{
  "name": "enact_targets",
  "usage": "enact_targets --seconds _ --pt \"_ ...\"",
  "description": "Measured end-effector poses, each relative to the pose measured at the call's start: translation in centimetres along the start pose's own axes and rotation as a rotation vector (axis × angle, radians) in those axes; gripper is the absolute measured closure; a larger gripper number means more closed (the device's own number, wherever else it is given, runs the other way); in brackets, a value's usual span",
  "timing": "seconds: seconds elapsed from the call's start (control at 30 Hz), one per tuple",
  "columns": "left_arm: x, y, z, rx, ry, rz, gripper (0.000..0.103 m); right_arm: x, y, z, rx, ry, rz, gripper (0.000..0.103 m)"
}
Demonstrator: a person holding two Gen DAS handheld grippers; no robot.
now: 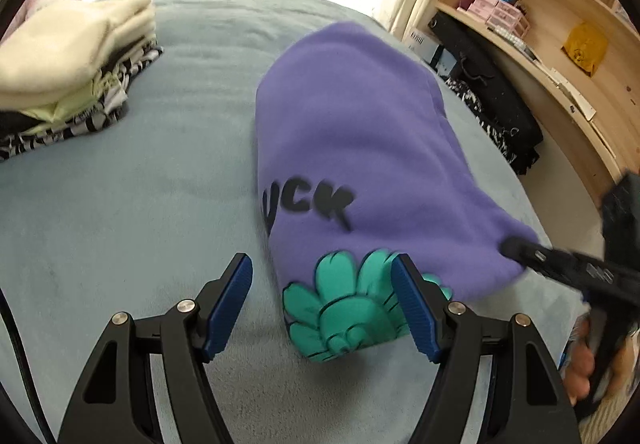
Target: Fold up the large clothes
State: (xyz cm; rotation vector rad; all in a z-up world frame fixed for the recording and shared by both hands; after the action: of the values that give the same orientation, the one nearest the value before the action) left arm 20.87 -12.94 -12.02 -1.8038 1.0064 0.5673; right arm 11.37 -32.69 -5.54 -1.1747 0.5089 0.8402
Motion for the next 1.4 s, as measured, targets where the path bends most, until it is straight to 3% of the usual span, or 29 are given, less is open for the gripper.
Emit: enact_targets --seconds 0.13,0.3,0.5,0.57,0.63,0.7,0.77,0.83,0.9,1.03,1.23,1.33,1.4 --pt "0.5 -0.1 -0.2 0.017 -0.017 0.004 0.033 0.8 2.4 -2.2 0.071 0.097 0.010 0.084" --pt "3.3 0.5 -0.7 0.029 -0.027 0.043 0.030 5.0 5.1 -5.7 0.188 0.108 0.064 0.084" --pt "4.3 0.4 -1.6 0.094 -0.113 -0.002 0.028 4.2 4.4 -5.7 0.158 0.104 0.073 0.080" --pt "3.7 -0.1 -1.7 0.107 -0.121 0.003 0.028 3.0 3.5 -5.1 0.120 0.126 0.086 0.066" --pt "3.1 -0.7 -1.8 0.117 -0.111 0.009 0.028 1.6 2.3 -4.4 0.085 0.134 0.067 0.063" --pt "2.2 -1.5 -1.9 0.098 -0.050 0.023 0.028 0.3 0.5 -3.6 0.063 0.115 0.026 0.059" --pt "1.3 -3.0 -1.9 0.069 -0.004 0.005 0.028 -0.7 -1.8 -3.4 0.042 0.085 -0.026 0.041" --pt "1.2 -4.9 -2.0 0.048 -0.008 -0.025 0.028 -0.6 -4.2 -3.4 0.023 0.085 -0.063 0.037" --pt "1.9 -6.7 -1.9 0.032 -0.028 -0.038 0.031 0.9 -6.8 -3.5 0.018 0.059 -0.070 0.037" --pt "4.1 -9.7 -1.8 0.000 -0.024 -0.010 0.052 4.9 -11.1 -4.4 0.056 -0.022 -0.051 0.037" --pt "6.9 -12.3 -1.5 -0.046 -0.004 0.008 0.052 11.2 -14.1 -6.1 0.097 -0.045 0.025 0.037" --pt "8.1 -13.3 -1.5 -0.062 -0.008 0.009 0.052 13.3 -13.8 -6.8 0.163 -0.132 0.058 0.038" --pt "8.6 -13.7 -1.7 -0.063 -0.018 0.010 0.052 13.3 -13.7 -6.6 0.141 -0.172 0.026 0.068"
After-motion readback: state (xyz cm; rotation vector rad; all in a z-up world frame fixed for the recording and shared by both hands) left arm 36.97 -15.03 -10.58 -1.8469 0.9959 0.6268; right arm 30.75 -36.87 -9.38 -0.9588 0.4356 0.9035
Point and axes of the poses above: each gripper's, at about its wrist camera, not at the fingertips, and x roughly the way its jaws point, z to its left, y to its underside, the point moved 2 cm from there along x, roughly the way its jaws point, and after that the axes turned 12 degrees about -x, right-handed, at the moved point
